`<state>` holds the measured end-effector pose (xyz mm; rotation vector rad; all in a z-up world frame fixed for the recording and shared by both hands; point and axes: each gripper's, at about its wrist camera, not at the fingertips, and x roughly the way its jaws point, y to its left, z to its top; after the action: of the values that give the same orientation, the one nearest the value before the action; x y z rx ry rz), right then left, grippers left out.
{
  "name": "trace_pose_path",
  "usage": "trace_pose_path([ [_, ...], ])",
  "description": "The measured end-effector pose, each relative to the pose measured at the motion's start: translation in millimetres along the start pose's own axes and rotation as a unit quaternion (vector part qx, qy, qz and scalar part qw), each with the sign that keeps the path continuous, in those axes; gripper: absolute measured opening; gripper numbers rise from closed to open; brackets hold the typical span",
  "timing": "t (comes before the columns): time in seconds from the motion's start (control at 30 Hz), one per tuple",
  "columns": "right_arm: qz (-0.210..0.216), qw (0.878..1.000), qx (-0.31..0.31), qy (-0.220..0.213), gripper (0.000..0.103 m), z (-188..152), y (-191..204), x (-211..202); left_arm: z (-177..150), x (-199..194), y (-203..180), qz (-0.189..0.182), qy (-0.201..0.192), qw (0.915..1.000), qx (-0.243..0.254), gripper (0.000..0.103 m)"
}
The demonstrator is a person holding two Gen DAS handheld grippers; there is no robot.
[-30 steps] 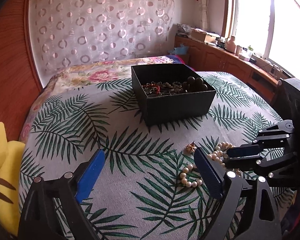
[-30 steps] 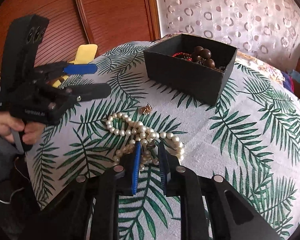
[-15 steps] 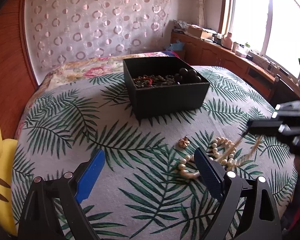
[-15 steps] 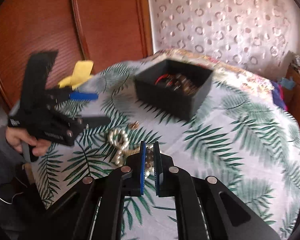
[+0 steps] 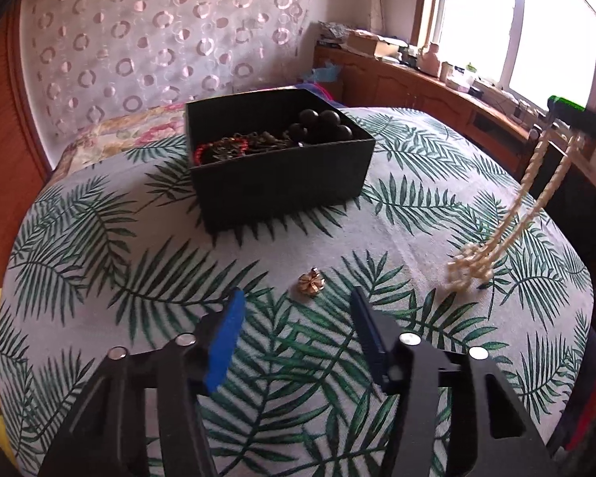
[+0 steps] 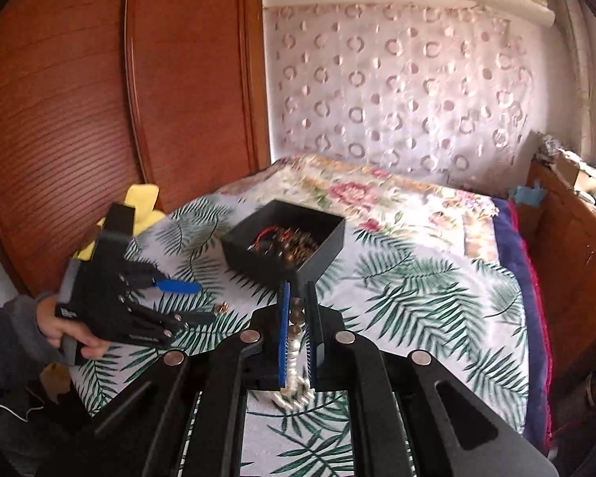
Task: Organize jewelry
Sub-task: 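Grasp the pearl necklace with the right tool while left tool grasps the gold brooch, then lower the brooch into the box with left tool while right tool lowers the pearls in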
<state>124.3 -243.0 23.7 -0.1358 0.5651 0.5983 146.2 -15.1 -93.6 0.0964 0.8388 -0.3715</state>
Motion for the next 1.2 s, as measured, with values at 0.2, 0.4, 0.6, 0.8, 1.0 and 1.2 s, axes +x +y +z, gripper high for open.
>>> trace_pose_path([
  [0.2,-0.004,1.0,-0.006,-0.02,0.008,11,-3,-14,7,11,-8,0.003,0.012,0.9999,0.012,0.03],
  [0.4,-0.003,1.0,-0.014,-0.021,0.008,14,-1,-14,12,17,-12,0.01,0.016,0.9996,0.021,0.023],
  [0.6,-0.001,1.0,-0.018,-0.016,0.008,14,2,-12,11,15,-13,0.011,0.017,0.9995,0.027,0.014],
  [0.8,-0.003,0.999,-0.022,-0.023,0.008,21,4,-14,13,4,-15,0.005,0.001,0.9998,0.021,0.014],
  [1.0,-0.01,0.998,-0.037,-0.043,0.008,44,6,-22,28,-21,-13,0.008,-0.032,0.9993,0.017,0.014],
  [1.2,-0.021,0.997,-0.05,-0.064,0.008,77,3,-25,50,-38,-5,0.019,-0.056,0.9981,0.015,0.014],
])
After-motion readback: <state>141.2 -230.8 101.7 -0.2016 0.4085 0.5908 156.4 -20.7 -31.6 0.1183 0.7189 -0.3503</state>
